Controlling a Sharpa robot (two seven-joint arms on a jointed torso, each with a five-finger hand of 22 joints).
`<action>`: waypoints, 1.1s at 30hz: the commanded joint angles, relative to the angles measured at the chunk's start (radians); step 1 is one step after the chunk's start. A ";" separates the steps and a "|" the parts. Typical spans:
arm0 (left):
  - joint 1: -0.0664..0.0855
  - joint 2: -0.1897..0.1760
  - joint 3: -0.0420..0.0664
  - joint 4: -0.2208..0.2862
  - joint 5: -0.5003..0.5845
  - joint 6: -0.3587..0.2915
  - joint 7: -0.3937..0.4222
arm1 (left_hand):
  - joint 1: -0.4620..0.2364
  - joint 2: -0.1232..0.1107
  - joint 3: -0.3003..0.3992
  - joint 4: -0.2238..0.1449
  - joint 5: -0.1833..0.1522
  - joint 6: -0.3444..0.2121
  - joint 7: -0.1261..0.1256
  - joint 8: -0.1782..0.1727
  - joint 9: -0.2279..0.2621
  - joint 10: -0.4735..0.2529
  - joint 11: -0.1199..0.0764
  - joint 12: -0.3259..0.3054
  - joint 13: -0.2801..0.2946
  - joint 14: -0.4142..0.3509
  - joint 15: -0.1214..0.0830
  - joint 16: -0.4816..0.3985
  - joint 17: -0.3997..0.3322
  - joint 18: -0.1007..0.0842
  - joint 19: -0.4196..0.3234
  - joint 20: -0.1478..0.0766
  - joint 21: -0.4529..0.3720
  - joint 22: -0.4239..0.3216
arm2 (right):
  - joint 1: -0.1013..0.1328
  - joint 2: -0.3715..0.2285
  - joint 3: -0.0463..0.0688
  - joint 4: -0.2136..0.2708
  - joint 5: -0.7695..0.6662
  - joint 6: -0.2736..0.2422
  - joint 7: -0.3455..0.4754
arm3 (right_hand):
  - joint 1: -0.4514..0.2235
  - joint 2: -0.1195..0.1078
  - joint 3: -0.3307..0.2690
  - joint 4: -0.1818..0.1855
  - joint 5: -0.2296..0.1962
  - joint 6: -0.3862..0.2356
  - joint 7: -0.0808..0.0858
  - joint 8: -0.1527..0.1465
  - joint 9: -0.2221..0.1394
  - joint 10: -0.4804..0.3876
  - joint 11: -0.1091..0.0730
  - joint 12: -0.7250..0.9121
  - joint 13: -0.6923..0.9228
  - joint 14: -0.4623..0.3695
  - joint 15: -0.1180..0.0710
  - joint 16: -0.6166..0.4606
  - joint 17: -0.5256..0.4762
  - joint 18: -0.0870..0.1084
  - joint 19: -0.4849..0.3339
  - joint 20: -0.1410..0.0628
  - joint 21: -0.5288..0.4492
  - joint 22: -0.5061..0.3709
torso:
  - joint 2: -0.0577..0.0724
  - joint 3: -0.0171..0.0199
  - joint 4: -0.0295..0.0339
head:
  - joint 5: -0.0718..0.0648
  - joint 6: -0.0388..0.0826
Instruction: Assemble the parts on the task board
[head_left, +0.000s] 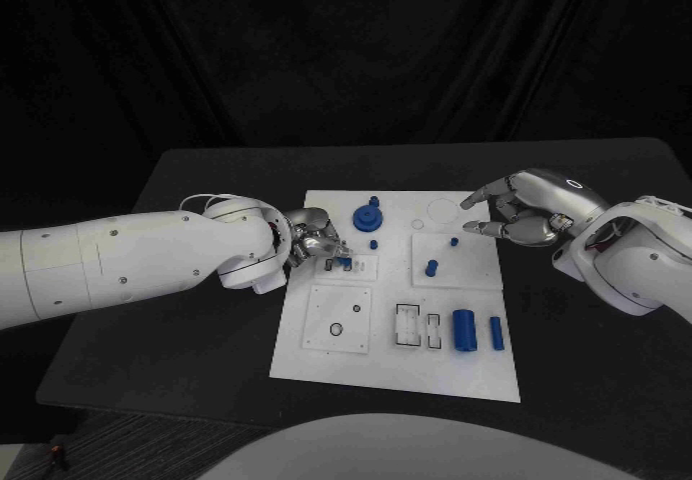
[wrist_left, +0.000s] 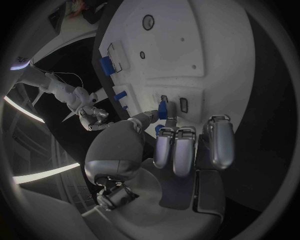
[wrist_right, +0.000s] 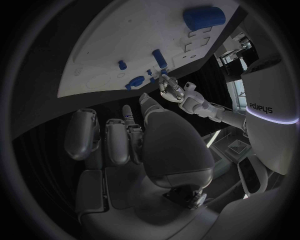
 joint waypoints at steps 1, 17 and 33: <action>-0.006 -0.002 -0.003 0.005 -0.001 0.027 0.000 | 0.015 -0.001 0.005 0.002 0.006 -0.001 -0.007 0.003 0.003 0.059 0.005 -0.005 0.217 0.087 0.004 -0.007 0.223 0.013 -0.008 -0.003 -0.004 0.068 | -0.003 0.000 0.000 0.001 -0.001 -0.009 -0.006 | -0.003 0.008 0.001 -0.004 0.000 0.005 0.000 -0.004 -0.001 -0.007 0.000 -0.004 0.058 0.038 0.006 -0.005 -0.001 0.010 -0.007 -0.003 -0.007 0.155 | 0.000 -0.0004 0.0003 | 0.000 0.000; -0.015 -0.004 -0.003 0.011 -0.001 0.015 0.012 | 0.019 -0.002 0.005 0.003 0.007 -0.005 -0.005 0.002 0.004 0.056 0.007 -0.008 0.215 0.085 0.004 -0.008 0.220 0.013 -0.011 -0.002 -0.008 0.066 | -0.004 -0.002 0.000 0.000 -0.001 -0.011 -0.007 | -0.002 0.008 0.002 -0.006 0.001 0.006 0.000 -0.004 -0.001 -0.008 0.000 -0.006 0.057 0.038 0.006 -0.007 -0.003 0.010 -0.008 -0.003 -0.010 0.155 | -0.001 0.0002 -0.0011 | 0.000 0.000; -0.018 -0.002 -0.003 0.005 -0.001 0.018 0.019 | -0.005 -0.020 -0.121 0.140 -0.189 -0.034 0.011 -0.017 0.005 0.047 0.023 -0.014 0.209 0.077 0.019 -0.014 0.208 0.017 -0.023 0.013 -0.027 0.066 | -0.008 -0.001 0.000 -0.004 -0.001 -0.009 -0.008 | -0.002 0.008 0.002 -0.006 0.001 0.006 0.000 -0.004 -0.001 -0.008 0.000 -0.006 0.057 0.038 0.006 -0.007 -0.003 0.010 -0.008 -0.003 -0.010 0.155 | -0.001 0.0004 -0.0016 | 0.004 0.000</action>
